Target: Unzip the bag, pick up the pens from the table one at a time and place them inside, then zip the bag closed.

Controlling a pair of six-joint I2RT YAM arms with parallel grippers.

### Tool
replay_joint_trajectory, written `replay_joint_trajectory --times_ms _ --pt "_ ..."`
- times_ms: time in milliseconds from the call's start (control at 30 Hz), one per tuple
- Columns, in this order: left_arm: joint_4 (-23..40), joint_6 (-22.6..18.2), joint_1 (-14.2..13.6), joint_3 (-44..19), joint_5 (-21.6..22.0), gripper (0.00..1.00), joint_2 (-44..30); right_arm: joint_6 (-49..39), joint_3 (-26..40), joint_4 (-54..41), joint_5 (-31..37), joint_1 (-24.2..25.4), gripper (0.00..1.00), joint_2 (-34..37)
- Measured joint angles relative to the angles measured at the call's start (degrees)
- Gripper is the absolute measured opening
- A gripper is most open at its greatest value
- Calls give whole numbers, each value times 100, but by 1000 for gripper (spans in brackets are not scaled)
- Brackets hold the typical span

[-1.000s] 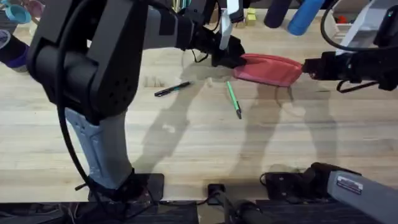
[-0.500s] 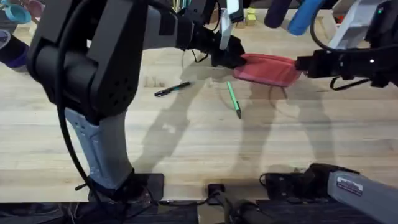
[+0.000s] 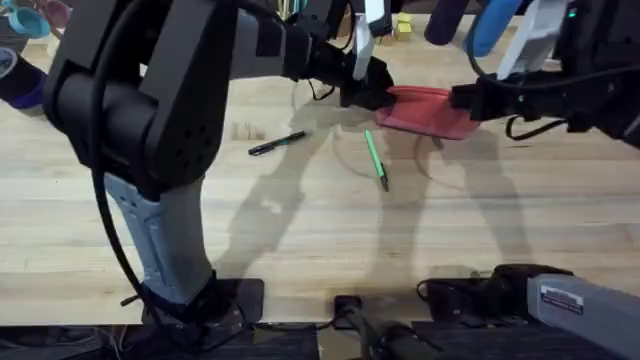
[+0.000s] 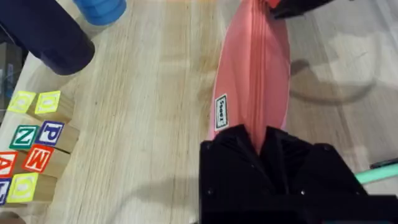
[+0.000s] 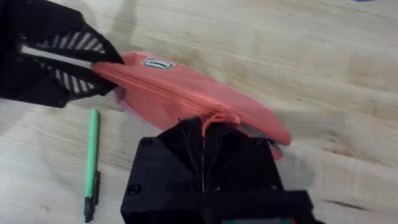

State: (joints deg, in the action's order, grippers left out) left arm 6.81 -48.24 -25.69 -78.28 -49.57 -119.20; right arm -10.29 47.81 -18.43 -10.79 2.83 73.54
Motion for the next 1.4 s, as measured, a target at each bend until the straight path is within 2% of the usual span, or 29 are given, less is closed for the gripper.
replay_joint_trajectory --times_ms 367,733,1033,1233,1400 --pt "0 -1 0 0 18 77 0 319 2 618 -61 -545 27 403" --pt "4 -1 13 0 29 77 0 748 0 984 -157 -1025 27 448" --pt "7 -1 13 0 27 77 0 996 0 1140 -475 -1251 27 474" --pt "7 1 11 0 20 77 0 1129 0 1420 -826 -1482 27 733" --pt "24 -18 17 0 25 77 0 1204 0 1497 -869 -1501 27 796"
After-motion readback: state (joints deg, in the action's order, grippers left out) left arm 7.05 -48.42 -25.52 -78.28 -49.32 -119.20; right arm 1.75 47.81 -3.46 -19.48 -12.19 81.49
